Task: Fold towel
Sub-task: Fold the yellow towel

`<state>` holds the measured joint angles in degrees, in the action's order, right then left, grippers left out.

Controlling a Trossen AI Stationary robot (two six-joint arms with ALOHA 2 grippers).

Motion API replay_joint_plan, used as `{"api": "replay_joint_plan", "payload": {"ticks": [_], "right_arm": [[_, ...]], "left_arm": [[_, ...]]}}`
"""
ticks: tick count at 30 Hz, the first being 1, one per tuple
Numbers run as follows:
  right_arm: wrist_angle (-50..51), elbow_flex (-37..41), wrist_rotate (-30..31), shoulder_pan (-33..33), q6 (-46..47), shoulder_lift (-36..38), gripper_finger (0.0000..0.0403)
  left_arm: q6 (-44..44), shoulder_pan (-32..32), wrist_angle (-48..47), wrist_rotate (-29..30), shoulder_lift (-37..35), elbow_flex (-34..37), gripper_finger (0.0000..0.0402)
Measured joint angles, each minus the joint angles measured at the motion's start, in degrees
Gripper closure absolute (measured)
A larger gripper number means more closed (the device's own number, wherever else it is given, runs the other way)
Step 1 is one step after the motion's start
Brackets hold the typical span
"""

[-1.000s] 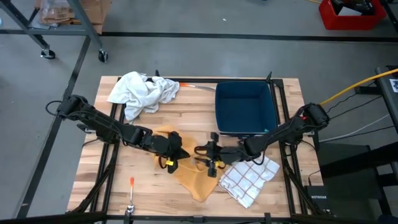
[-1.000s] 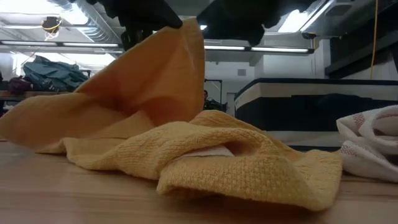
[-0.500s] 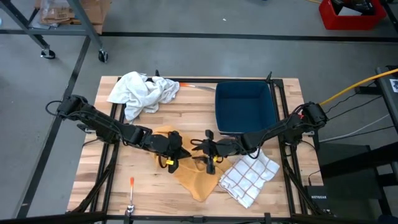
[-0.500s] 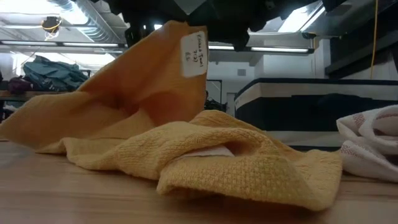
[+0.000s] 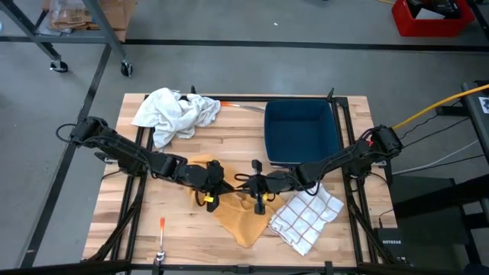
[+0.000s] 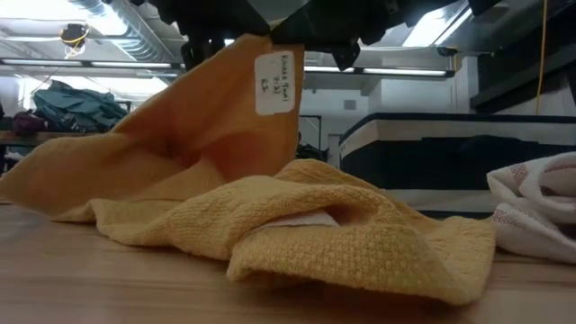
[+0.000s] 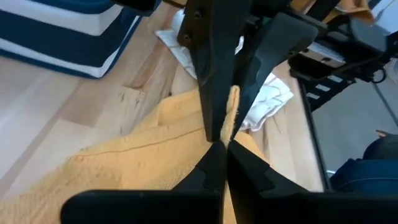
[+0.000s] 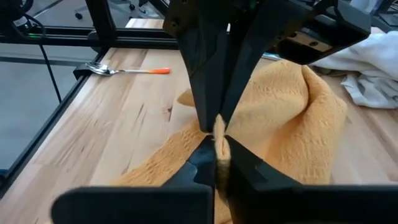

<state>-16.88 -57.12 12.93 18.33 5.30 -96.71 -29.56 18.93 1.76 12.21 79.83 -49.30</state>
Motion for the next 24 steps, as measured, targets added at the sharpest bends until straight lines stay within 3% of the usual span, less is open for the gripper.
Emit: {"api": "replay_joint_plan", "payload": {"ticks": [7,16,20,24], "right_arm": [[0.4,0.0,0.4,-0.1,-0.1,0.0,0.0387],[0.7,0.0,0.0,0.0,-1.1,0.0,0.0391],[0.6,0.0,1.4,0.0,-1.2,0.0,0.0396],[0.4,0.0,3.0,0.0,-1.8,0.0,0.0394]], "left_arm": [[0.0,-1.2,-2.2,0.0,-0.8,-0.1,0.0391],[-1.4,-4.5,-4.0,-0.4,-8.4,0.0,0.0292],[-6.4,-4.8,-12.6,-4.6,-12.6,0.0,0.0267],[-15.5,-3.2,-27.1,-10.8,-15.9,0.0,0.0263]]}}
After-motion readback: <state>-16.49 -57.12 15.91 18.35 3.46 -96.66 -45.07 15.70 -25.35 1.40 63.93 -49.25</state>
